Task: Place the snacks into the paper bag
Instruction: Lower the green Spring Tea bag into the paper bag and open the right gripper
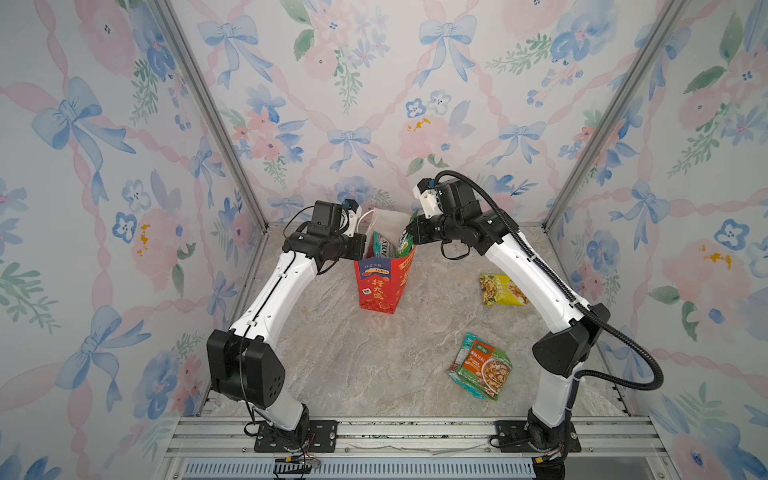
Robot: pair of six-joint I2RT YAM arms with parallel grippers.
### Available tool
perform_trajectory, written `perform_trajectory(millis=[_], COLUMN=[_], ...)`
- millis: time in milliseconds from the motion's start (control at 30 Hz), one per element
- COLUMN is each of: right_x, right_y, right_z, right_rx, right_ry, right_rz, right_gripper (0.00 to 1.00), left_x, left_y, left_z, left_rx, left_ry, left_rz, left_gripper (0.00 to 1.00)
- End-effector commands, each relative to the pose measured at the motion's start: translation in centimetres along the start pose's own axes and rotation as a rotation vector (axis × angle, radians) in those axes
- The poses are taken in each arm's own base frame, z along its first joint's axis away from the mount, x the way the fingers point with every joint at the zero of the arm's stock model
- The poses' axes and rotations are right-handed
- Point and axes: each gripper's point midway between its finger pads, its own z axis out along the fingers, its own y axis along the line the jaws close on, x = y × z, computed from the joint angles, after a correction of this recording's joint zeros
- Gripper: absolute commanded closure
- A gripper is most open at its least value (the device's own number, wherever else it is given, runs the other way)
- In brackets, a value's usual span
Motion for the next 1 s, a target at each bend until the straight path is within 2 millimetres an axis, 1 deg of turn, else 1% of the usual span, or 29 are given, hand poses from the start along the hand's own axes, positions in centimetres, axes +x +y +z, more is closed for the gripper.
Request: perform_trajectory(millis=[0, 200, 300, 367, 400, 467, 500, 533, 567, 700, 800, 900, 967], right_x=[-1.2, -1.3, -1.3, -1.3, -1.3, -1.4, -1.5, -1.7, -1.9, -3.0, -3.6, -4.3, -4.3], right_y=[0.8, 1.1, 1.4, 1.8, 2.0, 2.8, 3.1, 3.6, 3.9, 4.6, 5.0, 5.3, 5.3], right_z=[-1.4, 0.3, 1.8, 2.8, 3.3, 3.8, 3.9, 3.7, 3.5, 1.9, 0.0, -1.9, -3.0], right_rx=[0.001, 0.006, 0.008, 0.001, -0.006, -0.028, -0.035, -0.044, -0.049, -0.071, -0.083, -0.096, -0.099], right_ry=[-0.031, -0.006, 0.010, 0.021, 0.028, 0.033, 0.031, 0.023, 0.013, -0.036, -0.077, -0.133, -0.163], right_rz=[-0.033, -0.047, -0.053, -0.052, -0.051, -0.052, -0.056, -0.062, -0.067, -0.074, -0.076, -0.077, -0.082], right_gripper=[1.00, 1.00, 1.00, 0.92, 0.85, 0.58, 0.49, 0.42, 0.37, 0.27, 0.22, 0.14, 0.09], left_x=[1.2, 1.2, 1.2, 1.3, 1.3, 1.2, 1.3, 1.2, 1.2, 1.3, 1.4, 1.4, 1.4], left_y=[-0.4, -0.4, -0.4, -0.4, -0.4, -0.4, -0.4, -0.4, -0.3, -0.3, -0.4, -0.3, -0.3], left_z=[0.2, 0.2, 0.3, 0.3, 0.3, 0.3, 0.3, 0.3, 0.3, 0.5, 0.6, 0.5, 0.5], left_rx=[0.022, 0.020, 0.022, 0.022, 0.021, 0.020, 0.020, 0.019, 0.016, 0.018, 0.020, 0.019, 0.019], left_ry=[0.039, 0.040, 0.041, 0.042, 0.043, 0.041, 0.042, 0.041, 0.041, 0.045, 0.048, 0.046, 0.048], left_rz=[-0.004, -0.004, -0.003, -0.004, -0.004, -0.003, -0.003, -0.002, -0.004, -0.004, -0.004, -0.004, -0.004], left_gripper=[1.00, 1.00, 1.00, 1.00, 1.00, 1.00, 1.00, 1.00, 1.00, 1.00, 1.00, 1.00, 1.00])
